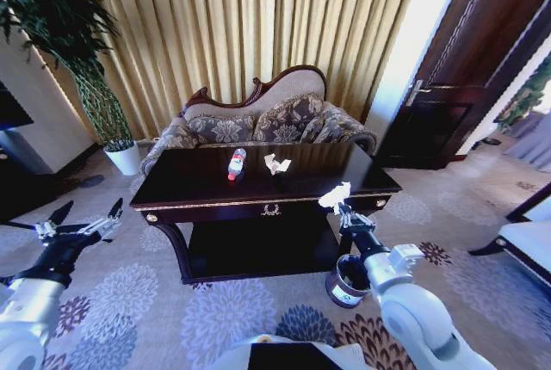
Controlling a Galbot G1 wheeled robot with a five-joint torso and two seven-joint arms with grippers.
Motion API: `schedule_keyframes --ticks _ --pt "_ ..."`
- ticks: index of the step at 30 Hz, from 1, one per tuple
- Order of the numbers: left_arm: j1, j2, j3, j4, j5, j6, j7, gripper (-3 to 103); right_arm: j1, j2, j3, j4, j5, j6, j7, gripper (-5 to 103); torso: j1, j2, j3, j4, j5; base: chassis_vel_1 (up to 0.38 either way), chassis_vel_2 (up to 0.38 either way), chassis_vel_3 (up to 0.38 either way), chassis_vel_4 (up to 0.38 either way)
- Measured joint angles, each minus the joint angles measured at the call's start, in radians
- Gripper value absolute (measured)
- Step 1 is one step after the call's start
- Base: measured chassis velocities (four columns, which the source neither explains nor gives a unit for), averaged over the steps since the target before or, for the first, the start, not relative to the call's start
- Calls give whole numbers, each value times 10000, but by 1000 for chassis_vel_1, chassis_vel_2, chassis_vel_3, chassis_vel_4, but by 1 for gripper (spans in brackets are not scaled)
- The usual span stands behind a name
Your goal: Move to the front of the table and place the trash on the table into the trash bin.
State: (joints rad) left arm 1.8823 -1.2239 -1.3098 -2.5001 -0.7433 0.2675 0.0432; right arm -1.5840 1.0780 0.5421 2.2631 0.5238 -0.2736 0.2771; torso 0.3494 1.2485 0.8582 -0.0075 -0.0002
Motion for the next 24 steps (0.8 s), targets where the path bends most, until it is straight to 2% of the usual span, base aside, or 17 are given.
schedule_keyframes --ticks 3,4,6,7,10,11,17,19,20,23,24 --pt "-19 -55 -38 0 -56 -34 8 100 609 -23 66 -1685 -10 -112 -58 0 7 -5 3 -1 4 0 0 0 0" --pt "-19 -55 -38 0 -56 -34 8 100 609 -23 66 -1685 -10 -112 -58 0 7 -5 3 -1 4 0 0 0 0" --pt "-31 -144 -43 0 -69 -83 23 100 1175 -28 33 -3189 -225 -107 -192 0 7 -5 4 0 1 0 0 0 0" --pt "-31 -144 -43 0 -69 -83 23 100 1175 -28 33 -3189 -225 -107 -192 0 7 -5 4 0 1 0 0 0 0" --pt "4 -275 -22 0 -62 -206 86 100 2015 17 -182 -5419 -594 -49 -408 0 3 -3 2 0 2 0 0 0 0" --pt "4 -275 -22 0 -62 -206 86 100 2015 17 -182 -5419 -594 -49 -408 0 3 -3 2 0 2 0 0 0 0" --pt "4 -343 -45 0 -56 -284 162 100 3020 250 -418 -7908 -1127 56 -495 0 4 -3 2 0 1 0 0 0 0" --pt "-1 -366 -61 0 -46 -335 192 100 3420 386 -464 -8878 -1380 66 -594 0 4 -3 2 0 3 0 0 0 0" --pt "1 -380 -114 0 -38 -368 203 100 3832 445 -470 -9949 -2017 183 -854 0 4 -2 1 -1 0 0 0 0 0" --pt "6 -400 -120 0 -49 -383 202 100 4062 515 -469 -10457 -2293 228 -859 0 3 -2 1 -1 0 0 0 0 0" --pt "6 -418 -121 0 -51 -389 200 100 4114 547 -462 -10565 -2357 219 -816 -3 4 -2 2 0 2 0 0 0 0"
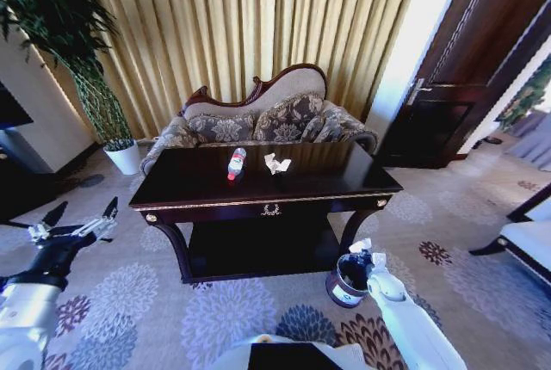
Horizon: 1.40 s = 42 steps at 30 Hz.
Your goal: Move to the front of the table and place the trash on the table into the trash bin.
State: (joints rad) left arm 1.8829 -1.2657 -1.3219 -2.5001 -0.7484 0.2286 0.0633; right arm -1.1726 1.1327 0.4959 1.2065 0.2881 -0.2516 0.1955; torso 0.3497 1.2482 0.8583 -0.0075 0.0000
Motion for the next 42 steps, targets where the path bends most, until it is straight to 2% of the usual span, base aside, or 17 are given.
schedule_keyframes --ticks 2,4,5,6,10,12,16,18,22,24,28,37,42 --pt "1 -30 0 0 -2 -12 -1 100 3 21 29 -32 -17 -42 71 7 0 0 0 1 -1 0 0 0 0" --pt "3 -38 0 0 -1 -14 -1 100 -17 20 40 -27 -21 -43 85 7 0 0 -1 1 -3 0 0 0 0" --pt "14 -54 13 0 0 -14 -1 100 -65 20 54 -2 -25 -43 99 12 0 0 0 -1 -2 0 0 0 0" --pt "14 -54 13 0 0 -14 -1 100 -65 20 54 -2 -25 -43 99 12 0 0 0 -1 -2 0 0 0 0" --pt "21 -68 36 0 7 -17 30 100 -126 -9 133 78 -16 -44 130 33 -2 1 -2 0 -2 0 0 0 0" --pt "17 -66 36 0 7 -18 37 100 -139 -18 146 93 -7 -44 134 33 -2 2 -1 0 -1 0 0 0 0" --pt "14 -58 27 0 7 -39 61 100 -166 -37 180 156 13 -44 147 55 -2 2 -1 0 -1 0 0 0 0" --pt "22 -58 21 0 7 -58 72 100 -176 -36 181 176 16 -44 148 55 -2 1 -1 0 -1 0 0 0 0" --pt "56 -42 -23 0 3 -140 107 100 -233 -23 188 295 26 -44 156 77 -2 2 -1 0 -1 0 0 0 0" --pt "56 -30 -32 0 -1 -149 115 100 -251 -20 192 331 34 -44 158 77 -2 1 -1 0 -1 0 0 0 0" --pt "55 -21 -44 0 -21 -156 123 100 -302 -19 210 419 61 -44 161 97 -2 1 -1 -1 -1 0 0 0 0" --pt "42 -58 -22 0 -32 -156 128 100 -334 -15 240 432 142 -45 164 100 -2 2 -1 0 -1 0 0 0 0" --pt "43 -103 -13 0 -63 -156 134 100 -468 74 516 925 769 -196 259 100 -2 2 -1 0 0 0 0 0 0"
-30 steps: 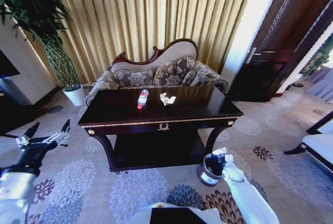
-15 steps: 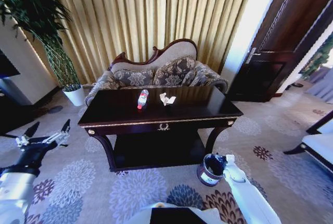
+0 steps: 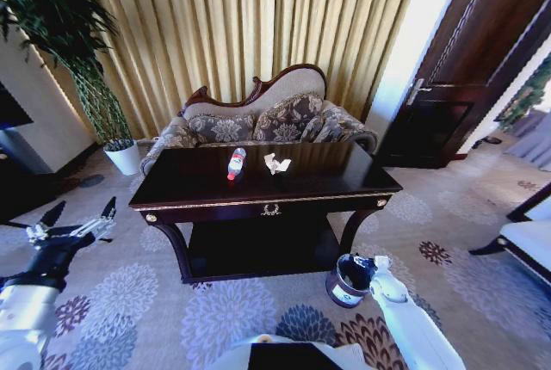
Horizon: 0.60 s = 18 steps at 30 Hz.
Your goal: Move to the front of the table and place the trash on the table into the trash bin.
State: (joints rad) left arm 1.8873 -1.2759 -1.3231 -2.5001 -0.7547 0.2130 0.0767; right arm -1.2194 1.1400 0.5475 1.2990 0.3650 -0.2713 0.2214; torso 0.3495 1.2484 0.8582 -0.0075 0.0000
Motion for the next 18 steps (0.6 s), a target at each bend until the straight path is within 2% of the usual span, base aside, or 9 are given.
schedule_keyframes --ticks 3,4,8,9,13,14,18 --pt "5 -18 -21 0 -66 0 -18 100 -493 -99 283 1601 947 -152 -77 100 0 -1 0 3 -3 0 0 0 0" --pt "5 -18 -21 0 -66 0 -18 100 -493 -99 283 1601 947 -152 -77 100 0 -1 0 3 -3 0 0 0 0" --pt "25 -9 -23 0 -111 0 -59 100 -1214 -326 775 3673 1477 104 -637 100 0 0 -1 -1 -4 0 0 0 0" --pt "25 -9 -23 0 -111 0 -59 100 -1214 -326 775 3673 1477 104 -637 100 0 0 -1 -1 -4 0 0 0 0" --pt "0 7 19 0 -135 21 -116 100 -2068 -373 1169 6143 2090 176 -721 100 1 -1 -1 -1 -1 0 0 0 0" --pt "0 7 19 0 -135 21 -116 100 -2068 -373 1169 6143 2090 176 -721 100 1 -1 -1 -1 -1 0 0 0 0" --pt "-14 -56 112 0 -127 36 -105 100 -2980 -217 1155 8775 2198 53 -642 100 0 -1 -1 0 -3 0 0 0 0"
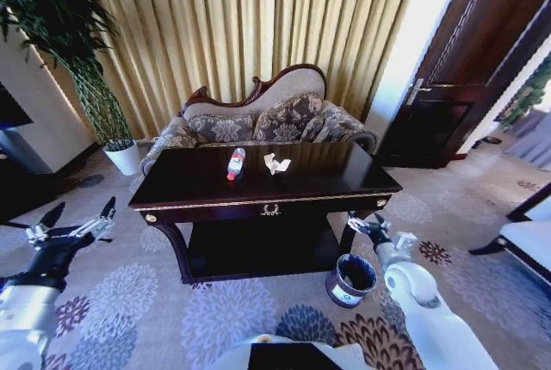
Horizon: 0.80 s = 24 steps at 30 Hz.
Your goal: Move to the front of the table and place the trash on the table into the trash bin.
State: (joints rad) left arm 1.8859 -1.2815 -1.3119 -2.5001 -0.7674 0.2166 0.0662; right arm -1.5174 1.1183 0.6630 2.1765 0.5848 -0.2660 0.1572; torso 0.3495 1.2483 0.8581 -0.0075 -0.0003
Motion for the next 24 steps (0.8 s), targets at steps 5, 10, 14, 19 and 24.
schedule_keyframes --ticks 5,10,14,19,24 --pt "5 -14 5 0 -19 18 6 100 -597 215 -344 2049 -246 -152 185 100 0 1 0 0 -2 0 0 0 0" --pt "18 -34 -13 0 -35 140 28 100 -737 302 -615 2617 -843 -217 238 100 0 1 0 0 0 0 0 0 0" --pt "-4 -36 -28 0 -35 299 43 100 -705 297 -671 2463 -1158 -196 253 100 0 0 0 0 3 0 0 0 0" --pt "-27 20 -80 0 -32 540 43 100 -671 290 -674 2371 -1196 -175 279 100 1 -1 1 -1 2 0 0 0 0" --pt "-34 54 -110 0 -2 846 16 100 -658 325 -703 2310 -1202 -159 284 100 1 0 0 0 1 -3 2 10 -5"
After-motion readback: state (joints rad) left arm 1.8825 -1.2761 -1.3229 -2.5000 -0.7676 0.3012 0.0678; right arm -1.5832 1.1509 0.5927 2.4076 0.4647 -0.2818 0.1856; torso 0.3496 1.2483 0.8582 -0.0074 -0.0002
